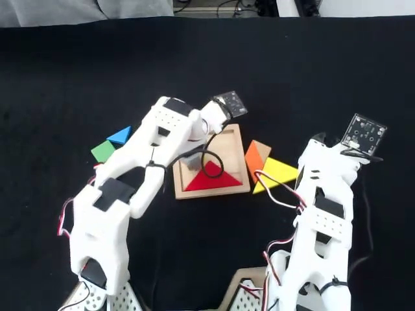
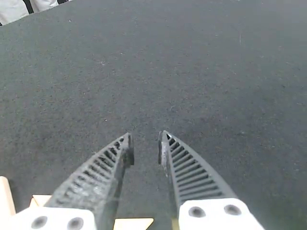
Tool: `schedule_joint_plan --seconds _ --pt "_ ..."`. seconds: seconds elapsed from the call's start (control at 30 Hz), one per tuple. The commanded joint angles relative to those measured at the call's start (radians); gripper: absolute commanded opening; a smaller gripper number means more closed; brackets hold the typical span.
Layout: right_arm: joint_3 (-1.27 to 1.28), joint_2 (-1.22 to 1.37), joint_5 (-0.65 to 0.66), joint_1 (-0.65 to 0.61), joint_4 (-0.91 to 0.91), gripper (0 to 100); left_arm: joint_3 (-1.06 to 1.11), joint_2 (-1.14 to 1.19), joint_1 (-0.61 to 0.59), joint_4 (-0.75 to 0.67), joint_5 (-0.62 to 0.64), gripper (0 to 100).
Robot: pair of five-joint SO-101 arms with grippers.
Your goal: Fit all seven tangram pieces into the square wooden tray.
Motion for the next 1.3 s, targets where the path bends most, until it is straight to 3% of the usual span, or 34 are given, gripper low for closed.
schedule_joint_plan --seconds 0.0,0.17,0.5,0.8,1.1,1.27 --pt "-0.008 -0.031 0.008 -0.011 -0.025 10.2 0.050 -0.107 0.019 -0.011 0.014 25" --pt "-0.008 -0.031 0.008 -0.011 -0.025 10.2 0.160 -0.140 0.048 -0.055 0.014 25" --pt "-0.008 -0.031 0.008 -0.012 -0.025 10.2 0.176 -0.209 -0.061 -0.170 0.015 25" --pt "-0.008 -0.031 0.008 -0.015 -0.025 10.2 0.335 -0.219 -0.096 -0.293 0.026 25" --pt "-0.010 -0.031 0.008 -0.017 -0.025 10.2 0.306 -0.212 -0.140 -0.290 0.445 25" --pt "-0.010 -0.031 0.008 -0.018 -0.025 10.2 0.268 -0.212 -0.163 -0.181 0.629 25"
